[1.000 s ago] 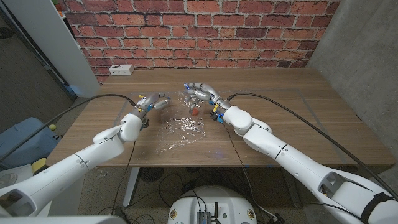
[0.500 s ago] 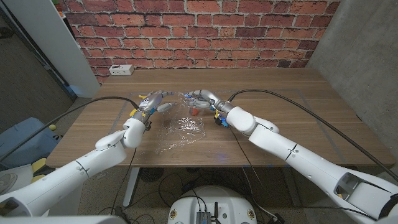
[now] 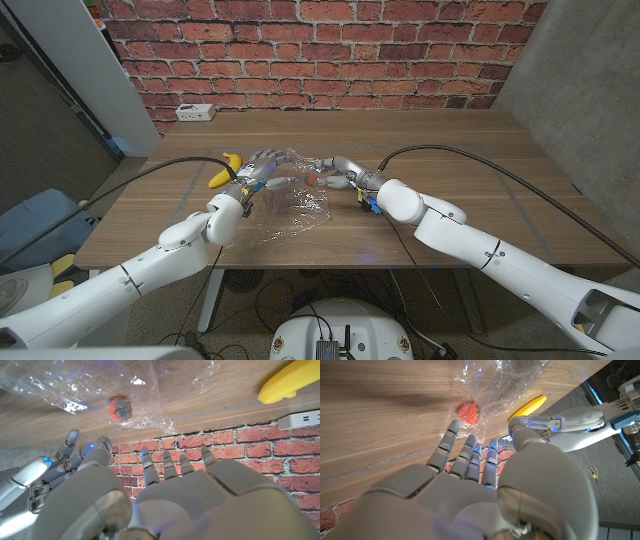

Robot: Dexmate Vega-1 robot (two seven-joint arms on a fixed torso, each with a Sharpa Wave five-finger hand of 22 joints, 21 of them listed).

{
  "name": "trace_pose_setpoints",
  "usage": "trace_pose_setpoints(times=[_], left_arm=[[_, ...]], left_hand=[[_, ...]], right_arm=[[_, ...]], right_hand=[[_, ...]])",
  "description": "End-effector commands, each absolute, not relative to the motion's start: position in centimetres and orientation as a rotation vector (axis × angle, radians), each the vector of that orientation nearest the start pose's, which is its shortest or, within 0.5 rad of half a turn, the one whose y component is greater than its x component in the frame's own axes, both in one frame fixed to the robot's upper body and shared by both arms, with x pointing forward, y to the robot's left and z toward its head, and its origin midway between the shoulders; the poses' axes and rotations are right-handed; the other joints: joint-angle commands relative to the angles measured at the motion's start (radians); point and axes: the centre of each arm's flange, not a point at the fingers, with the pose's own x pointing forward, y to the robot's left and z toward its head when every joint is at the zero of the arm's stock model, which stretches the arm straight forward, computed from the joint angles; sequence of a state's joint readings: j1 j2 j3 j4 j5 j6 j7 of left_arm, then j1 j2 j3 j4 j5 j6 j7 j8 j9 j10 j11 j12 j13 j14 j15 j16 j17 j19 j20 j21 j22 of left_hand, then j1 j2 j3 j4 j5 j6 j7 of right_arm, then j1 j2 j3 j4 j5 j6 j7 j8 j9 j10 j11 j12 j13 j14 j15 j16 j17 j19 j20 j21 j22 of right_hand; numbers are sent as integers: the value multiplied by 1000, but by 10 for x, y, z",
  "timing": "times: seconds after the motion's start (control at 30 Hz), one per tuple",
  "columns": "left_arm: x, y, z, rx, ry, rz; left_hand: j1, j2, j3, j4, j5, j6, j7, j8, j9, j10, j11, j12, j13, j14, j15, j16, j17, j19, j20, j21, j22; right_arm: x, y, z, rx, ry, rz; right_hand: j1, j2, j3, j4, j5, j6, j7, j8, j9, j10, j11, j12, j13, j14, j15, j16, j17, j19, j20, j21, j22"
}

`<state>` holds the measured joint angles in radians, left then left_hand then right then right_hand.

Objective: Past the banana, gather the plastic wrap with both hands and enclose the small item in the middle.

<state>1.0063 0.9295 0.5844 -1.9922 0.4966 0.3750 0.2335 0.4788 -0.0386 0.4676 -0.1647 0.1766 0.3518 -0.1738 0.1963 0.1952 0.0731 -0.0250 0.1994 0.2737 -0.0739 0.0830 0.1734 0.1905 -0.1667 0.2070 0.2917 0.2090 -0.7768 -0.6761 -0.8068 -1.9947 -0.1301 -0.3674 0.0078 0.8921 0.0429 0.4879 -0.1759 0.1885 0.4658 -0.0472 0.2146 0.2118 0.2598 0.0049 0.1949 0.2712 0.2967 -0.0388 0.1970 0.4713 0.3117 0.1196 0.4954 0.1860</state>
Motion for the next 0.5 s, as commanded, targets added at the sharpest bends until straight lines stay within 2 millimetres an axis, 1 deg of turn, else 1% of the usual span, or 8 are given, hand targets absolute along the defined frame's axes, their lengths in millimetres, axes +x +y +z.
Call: trace_pose_setpoints(times=[0.03,0.13,0.27,0.33,0.37,0.4,0.43,0.5], left_arm=[[525,209,-45,1463,-582,92],[520,205,-47,1481,-570,83],[514,199,-49,1511,-540,66],[512,196,-50,1529,-516,53],[511,195,-50,1540,-504,49],[509,194,-51,1547,-498,49],[508,194,-52,1552,-489,48],[507,193,-52,1560,-467,35]], left_hand=[[10,-23,-11,-4,11,14,-5,11,2,-16,-6,-2,-2,-22,3,4,2,-38,7,-8,3],[16,-35,-16,-5,14,16,-2,12,2,-22,-5,-1,-3,-36,10,4,2,-41,7,-11,3],[23,-45,-21,-5,18,20,-1,14,2,-34,-7,-1,-5,-49,18,4,1,-47,7,-14,2],[28,-52,-25,-3,21,28,11,17,2,-41,-2,-1,-7,-61,22,4,1,-51,7,-17,2],[30,-56,-27,-3,23,31,13,18,2,-48,-1,-2,-8,-66,25,4,1,-53,7,-18,2],[31,-60,-30,-1,24,35,22,19,2,-53,-1,-2,-9,-70,26,5,0,-55,7,-20,2],[32,-64,-33,0,26,33,34,18,2,-56,1,-2,-10,-76,28,5,0,-57,7,-21,2],[32,-67,-35,1,27,36,38,19,2,-59,2,-2,-11,-79,29,5,0,-58,7,-22,2]], right_arm=[[528,-92,-49,-1095,-474,398],[525,-96,-51,-1120,-454,402],[521,-99,-54,-1149,-432,398],[520,-101,-55,-1161,-419,400],[519,-102,-55,-1165,-413,402],[518,-103,-56,-1171,-409,402],[518,-104,-57,-1176,-403,401],[516,-105,-57,-1189,-387,408]], right_hand=[[14,-4,11,1,-4,-17,-7,-8,1,-30,0,-8,1,-39,15,-10,-4,-20,-2,-9,-1],[14,-9,11,4,-6,-27,-10,-11,1,-47,4,-10,0,-54,22,-10,-6,-31,-2,-15,-1],[11,-22,7,6,-9,-45,-15,-17,1,-65,-1,-10,-1,-87,32,-15,-9,-49,-1,-24,-1],[10,-30,4,5,-9,-51,-15,-18,1,-75,-1,-11,-1,-95,35,-14,-11,-56,1,-28,-1],[9,-34,4,7,-8,-59,-14,-20,2,-90,12,-13,-2,-102,37,-12,-12,-62,2,-32,-1],[7,-34,4,9,-7,-61,-15,-20,2,-95,2,-12,-2,-108,40,-12,-13,-64,2,-34,-1],[7,-36,4,9,-7,-67,-16,-21,2,-96,1,-11,-3,-116,42,-13,-14,-71,4,-37,-1],[5,-39,4,11,-6,-78,-18,-24,2,-109,1,-12,-3,-129,48,-13,-15,-83,5,-43,-1]])
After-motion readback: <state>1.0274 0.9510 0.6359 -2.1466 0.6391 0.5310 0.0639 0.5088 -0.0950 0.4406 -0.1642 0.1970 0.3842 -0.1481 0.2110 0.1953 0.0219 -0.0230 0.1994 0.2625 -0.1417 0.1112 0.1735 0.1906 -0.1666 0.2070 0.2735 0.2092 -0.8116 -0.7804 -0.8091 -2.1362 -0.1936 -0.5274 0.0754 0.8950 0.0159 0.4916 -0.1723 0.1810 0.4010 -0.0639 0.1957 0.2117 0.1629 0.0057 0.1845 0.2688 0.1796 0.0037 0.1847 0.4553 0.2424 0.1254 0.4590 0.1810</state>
